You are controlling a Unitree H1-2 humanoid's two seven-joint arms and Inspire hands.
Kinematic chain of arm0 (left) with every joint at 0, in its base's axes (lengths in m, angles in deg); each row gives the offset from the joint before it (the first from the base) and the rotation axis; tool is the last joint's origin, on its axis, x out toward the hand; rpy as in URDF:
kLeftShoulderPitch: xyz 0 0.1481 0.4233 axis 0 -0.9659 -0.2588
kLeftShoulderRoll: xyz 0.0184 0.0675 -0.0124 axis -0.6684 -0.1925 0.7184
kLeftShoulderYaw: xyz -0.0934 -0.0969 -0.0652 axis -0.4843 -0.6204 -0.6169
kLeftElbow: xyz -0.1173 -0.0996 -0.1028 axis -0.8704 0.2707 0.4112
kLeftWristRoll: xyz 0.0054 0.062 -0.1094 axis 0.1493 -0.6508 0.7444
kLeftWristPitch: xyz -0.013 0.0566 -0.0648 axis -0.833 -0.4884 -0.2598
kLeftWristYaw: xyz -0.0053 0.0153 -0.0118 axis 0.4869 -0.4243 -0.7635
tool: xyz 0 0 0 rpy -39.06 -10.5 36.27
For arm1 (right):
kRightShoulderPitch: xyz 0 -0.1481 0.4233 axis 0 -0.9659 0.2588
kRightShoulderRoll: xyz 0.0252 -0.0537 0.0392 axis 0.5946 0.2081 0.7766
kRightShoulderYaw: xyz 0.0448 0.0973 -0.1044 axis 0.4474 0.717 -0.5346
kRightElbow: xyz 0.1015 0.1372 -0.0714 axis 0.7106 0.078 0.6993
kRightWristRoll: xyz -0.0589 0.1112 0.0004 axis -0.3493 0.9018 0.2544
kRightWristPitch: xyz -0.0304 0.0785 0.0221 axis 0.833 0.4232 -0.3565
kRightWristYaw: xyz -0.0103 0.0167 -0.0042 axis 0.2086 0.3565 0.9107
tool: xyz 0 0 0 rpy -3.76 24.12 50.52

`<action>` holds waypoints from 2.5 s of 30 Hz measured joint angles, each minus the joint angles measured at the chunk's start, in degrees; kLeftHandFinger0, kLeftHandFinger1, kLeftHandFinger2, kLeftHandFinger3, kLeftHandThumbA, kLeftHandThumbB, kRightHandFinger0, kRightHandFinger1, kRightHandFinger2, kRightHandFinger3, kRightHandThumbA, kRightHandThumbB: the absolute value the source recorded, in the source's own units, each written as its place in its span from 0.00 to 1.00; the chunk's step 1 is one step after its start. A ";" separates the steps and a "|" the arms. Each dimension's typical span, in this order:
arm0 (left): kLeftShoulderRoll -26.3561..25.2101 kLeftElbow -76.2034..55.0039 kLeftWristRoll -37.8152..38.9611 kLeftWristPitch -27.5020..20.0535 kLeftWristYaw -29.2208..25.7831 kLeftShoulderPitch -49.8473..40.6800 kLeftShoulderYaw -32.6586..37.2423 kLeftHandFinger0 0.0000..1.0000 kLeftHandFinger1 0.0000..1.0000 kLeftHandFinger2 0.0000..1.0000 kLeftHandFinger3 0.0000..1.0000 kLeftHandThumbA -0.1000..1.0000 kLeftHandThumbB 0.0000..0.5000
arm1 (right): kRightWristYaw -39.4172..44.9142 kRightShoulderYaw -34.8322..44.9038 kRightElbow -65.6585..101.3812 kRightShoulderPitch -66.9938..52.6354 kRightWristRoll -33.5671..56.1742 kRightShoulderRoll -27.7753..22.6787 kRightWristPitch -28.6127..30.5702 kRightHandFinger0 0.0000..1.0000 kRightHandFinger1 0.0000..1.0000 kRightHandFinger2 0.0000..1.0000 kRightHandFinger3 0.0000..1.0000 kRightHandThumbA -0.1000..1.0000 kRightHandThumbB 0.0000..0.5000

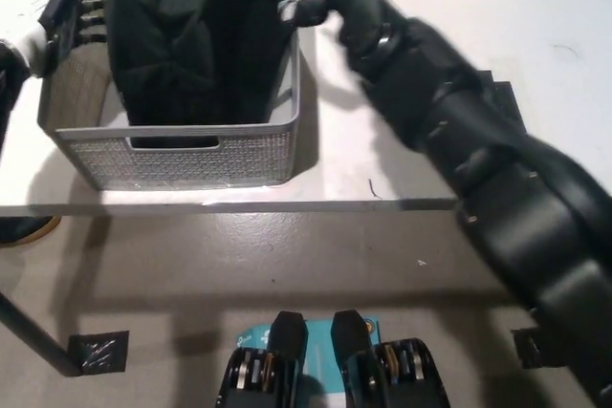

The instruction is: Use both hands to pick up a lunch bag on the right hand side and place it into a container on the left hand side

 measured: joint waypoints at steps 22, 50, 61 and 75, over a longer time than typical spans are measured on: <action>-21.07 -2.92 -4.03 -11.88 13.94 -0.78 0.05 1.00 1.00 1.00 1.00 1.00 0.60 | 4.07 7.04 15.09 -9.82 0.20 -17.58 5.58 1.00 1.00 1.00 1.00 0.47 0.11; -1.97 -56.43 3.80 -10.02 9.65 -47.58 -20.43 1.00 1.00 1.00 1.00 1.00 0.55 | 5.56 13.17 69.05 -60.64 7.59 -12.29 4.81 0.99 1.00 1.00 1.00 0.95 0.30; 11.83 -73.89 7.41 -9.95 9.04 -62.33 -19.54 1.00 1.00 1.00 1.00 1.00 0.52 | 9.16 13.36 86.36 -78.79 18.44 -8.96 6.73 0.93 1.00 1.00 1.00 1.00 0.28; 20.62 -59.93 6.24 -15.77 7.51 -62.50 -14.23 1.00 1.00 1.00 1.00 1.00 0.49 | 15.77 14.05 73.03 -81.72 25.39 0.66 16.23 1.00 1.00 1.00 1.00 1.00 0.33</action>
